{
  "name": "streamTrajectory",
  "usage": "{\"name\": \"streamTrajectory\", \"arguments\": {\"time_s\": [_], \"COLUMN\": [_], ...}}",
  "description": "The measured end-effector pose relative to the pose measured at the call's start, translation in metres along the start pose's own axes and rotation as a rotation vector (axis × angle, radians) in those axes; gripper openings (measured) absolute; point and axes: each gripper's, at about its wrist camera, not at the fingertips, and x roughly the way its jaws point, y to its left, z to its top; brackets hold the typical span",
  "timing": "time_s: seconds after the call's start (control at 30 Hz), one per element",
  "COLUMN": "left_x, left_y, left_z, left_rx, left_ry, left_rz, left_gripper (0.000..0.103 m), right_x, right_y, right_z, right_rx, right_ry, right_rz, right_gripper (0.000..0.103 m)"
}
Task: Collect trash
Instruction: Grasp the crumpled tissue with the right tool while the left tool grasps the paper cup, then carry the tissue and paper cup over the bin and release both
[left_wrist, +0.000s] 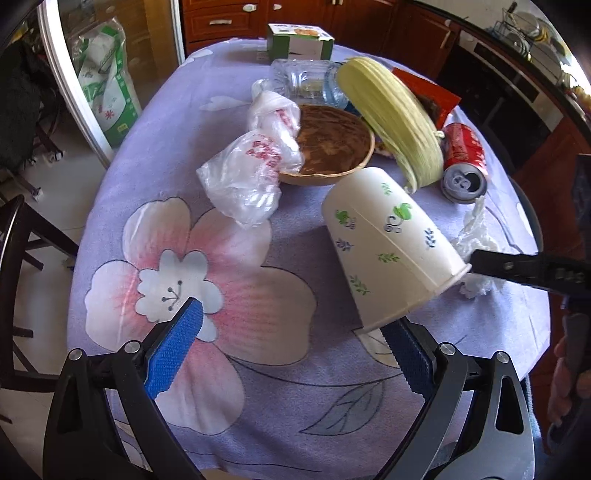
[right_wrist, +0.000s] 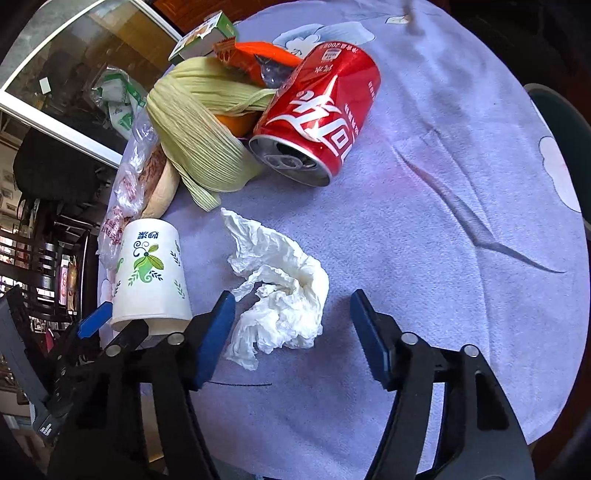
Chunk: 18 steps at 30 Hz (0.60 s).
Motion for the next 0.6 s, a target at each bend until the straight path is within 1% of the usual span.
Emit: {"name": "streamTrajectory", "arguments": {"time_s": [0.03, 0.07, 0.1, 0.17, 0.23, 0.27, 0.3, 0.37, 0.4, 0.43, 0.47, 0.53, 0.6], "left_x": [0.0, 0.001, 0.001, 0.004, 0.004, 0.004, 0.004, 0.005, 0.006, 0.007, 0.007, 0.005, -0.004], "left_y": [-0.003, -0.006, -0.012, -0.02, -0.027, -0.03, -0.033, -0.037, -0.037, -0.037, -0.037, -0.037, -0.037], "left_z": [0.0, 0.0, 0.0, 0.003, 0.004, 0.004, 0.004, 0.005, 0.005, 0.004, 0.005, 0.004, 0.004], "left_rx": [0.005, 0.013, 0.025, 0.04, 0.047, 0.049, 0.052, 0.064, 0.064, 0.064, 0.064, 0.063, 0.071], "left_ry": [-0.001, -0.003, -0.004, -0.007, -0.03, -0.037, -0.044, -0.037, -0.032, -0.027, -0.023, -0.03, -0.048], "left_rz": [-0.009, -0.017, -0.022, -0.03, -0.044, -0.047, -0.048, -0.043, -0.039, -0.034, -0.029, -0.018, -0.023], "left_gripper": [0.096, 0.096, 0.096, 0.096, 0.095, 0.091, 0.085, 0.05, 0.039, 0.018, 0.013, 0.009, 0.008], "right_x": [-0.001, -0.001, -0.001, -0.005, -0.009, -0.01, -0.013, -0.017, -0.02, -0.022, -0.024, -0.029, -0.035], "right_y": [0.003, 0.007, 0.009, 0.01, 0.006, 0.004, 0.001, -0.007, -0.012, -0.016, -0.02, -0.029, -0.035], "right_z": [0.0, -0.001, -0.002, -0.002, -0.002, -0.001, 0.0, 0.0, 0.001, 0.002, 0.002, 0.0, -0.001], "right_rx": [-0.021, -0.048, -0.061, -0.074, -0.067, -0.06, -0.052, -0.033, -0.02, -0.009, 0.0, 0.021, 0.034], "right_ry": [-0.023, -0.022, -0.013, -0.032, -0.037, -0.039, -0.044, -0.051, -0.055, -0.061, -0.065, -0.074, -0.087], "right_rz": [-0.009, -0.001, 0.001, 0.001, 0.018, 0.02, 0.019, 0.022, 0.024, 0.025, 0.028, 0.037, 0.045], "right_gripper": [0.054, 0.027, 0.016, 0.016, 0.015, 0.015, 0.015, 0.015, 0.015, 0.015, 0.015, 0.015, 0.015]}}
